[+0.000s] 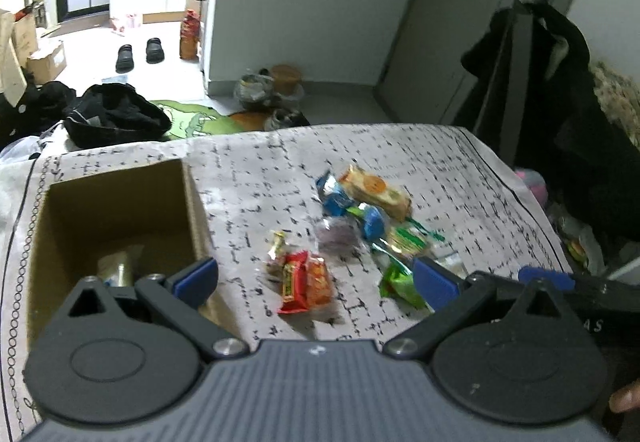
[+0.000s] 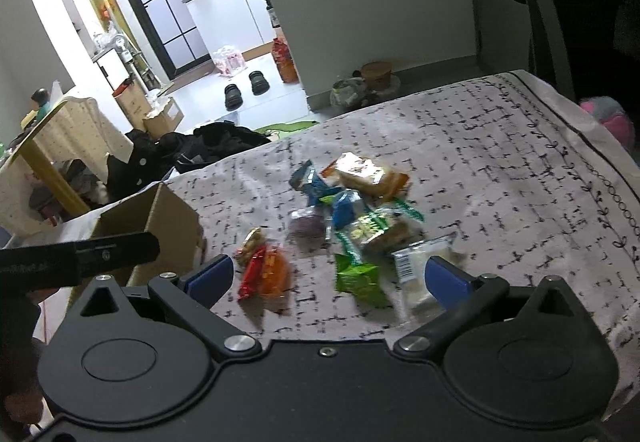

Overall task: Organize snacks
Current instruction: 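Move both tools back toward the snack pile, then grasp the orange candy bar with left tool while right tool grasps white bread pack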

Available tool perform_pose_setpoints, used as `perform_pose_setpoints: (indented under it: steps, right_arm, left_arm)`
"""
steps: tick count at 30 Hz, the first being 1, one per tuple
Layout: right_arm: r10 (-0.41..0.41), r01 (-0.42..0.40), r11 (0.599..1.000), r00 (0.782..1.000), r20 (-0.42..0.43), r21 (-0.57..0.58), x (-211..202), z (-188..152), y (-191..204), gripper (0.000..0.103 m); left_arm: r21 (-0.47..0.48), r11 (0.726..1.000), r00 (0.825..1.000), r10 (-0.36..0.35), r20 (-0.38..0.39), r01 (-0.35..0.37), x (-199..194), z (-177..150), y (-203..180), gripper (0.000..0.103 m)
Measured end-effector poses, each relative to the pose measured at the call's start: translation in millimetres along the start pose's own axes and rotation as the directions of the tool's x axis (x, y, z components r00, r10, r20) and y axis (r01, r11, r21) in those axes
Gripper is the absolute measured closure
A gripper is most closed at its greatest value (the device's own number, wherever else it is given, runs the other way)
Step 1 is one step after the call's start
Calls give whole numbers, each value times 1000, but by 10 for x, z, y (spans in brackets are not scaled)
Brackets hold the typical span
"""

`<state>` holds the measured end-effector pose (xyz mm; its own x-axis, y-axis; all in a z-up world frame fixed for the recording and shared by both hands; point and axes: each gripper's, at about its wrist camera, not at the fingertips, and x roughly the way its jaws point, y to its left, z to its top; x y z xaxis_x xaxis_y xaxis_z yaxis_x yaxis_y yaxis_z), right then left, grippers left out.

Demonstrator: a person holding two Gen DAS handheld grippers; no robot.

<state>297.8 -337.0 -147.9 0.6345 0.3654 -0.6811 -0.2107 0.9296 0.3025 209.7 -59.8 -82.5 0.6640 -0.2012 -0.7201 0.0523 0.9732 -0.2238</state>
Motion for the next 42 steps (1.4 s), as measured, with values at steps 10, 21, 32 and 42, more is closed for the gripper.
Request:
perform_pose_setpoints:
  steps: [10,21,32,42]
  right_arm:
    - [-61,61,998,998,8,15,37,-1,-235,0]
    - [-99,98,993,995,-2,62,154,-6,-538,7]
    - [-61,68,994,994,-87,81,437,-23,-719,31]
    - [-109,107,994,974,-197,-23,738,20,-638,36]
  left_arm:
    - [73,997,999,-3,-53,7,298,-56,-234,1]
    - [11,1000,995,-5,-95,6,643,-36,-255,39]
    - [-89,996,985,15,-169,-30,1112,-93,-173,60]
    - [-135,989,981,36,-190,-63,1416,-143,-180,71]
